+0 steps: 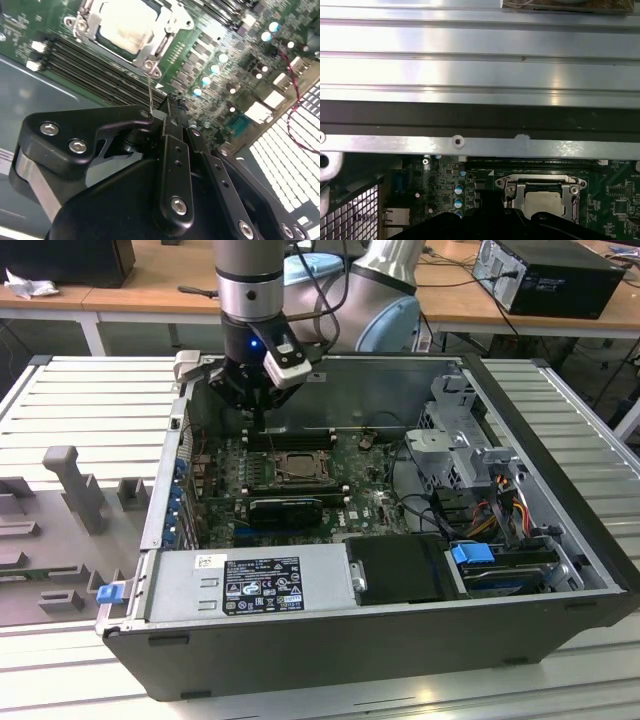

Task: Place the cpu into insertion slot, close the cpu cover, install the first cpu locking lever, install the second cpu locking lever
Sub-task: 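Install the first cpu locking lever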

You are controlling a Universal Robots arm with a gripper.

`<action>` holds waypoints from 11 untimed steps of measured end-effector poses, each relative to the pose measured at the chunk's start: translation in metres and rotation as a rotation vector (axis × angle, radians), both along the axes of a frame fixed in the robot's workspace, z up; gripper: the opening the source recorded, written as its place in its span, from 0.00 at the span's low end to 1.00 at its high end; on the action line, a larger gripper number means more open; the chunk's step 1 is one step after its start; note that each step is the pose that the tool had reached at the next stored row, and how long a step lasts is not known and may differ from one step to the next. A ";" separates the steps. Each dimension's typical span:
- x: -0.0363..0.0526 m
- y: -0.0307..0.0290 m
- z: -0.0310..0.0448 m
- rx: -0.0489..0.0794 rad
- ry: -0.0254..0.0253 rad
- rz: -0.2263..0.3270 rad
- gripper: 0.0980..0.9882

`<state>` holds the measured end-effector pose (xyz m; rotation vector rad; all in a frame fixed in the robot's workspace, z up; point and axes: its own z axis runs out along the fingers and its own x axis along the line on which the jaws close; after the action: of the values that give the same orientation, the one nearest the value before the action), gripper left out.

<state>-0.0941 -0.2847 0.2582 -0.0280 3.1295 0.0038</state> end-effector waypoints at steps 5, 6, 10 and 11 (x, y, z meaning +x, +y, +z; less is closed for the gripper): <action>0.0122 0.0000 -0.0004 0.000 0.0000 0.000 0.01; 0.0148 0.0000 -0.0005 0.000 -0.0001 0.000 0.01; 0.0253 0.0000 -0.0011 0.000 0.0000 0.000 0.01; 0.0291 0.0000 -0.0013 0.000 0.0000 0.000 0.01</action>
<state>-0.0650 -0.2846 0.2569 -0.0284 3.1295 0.0039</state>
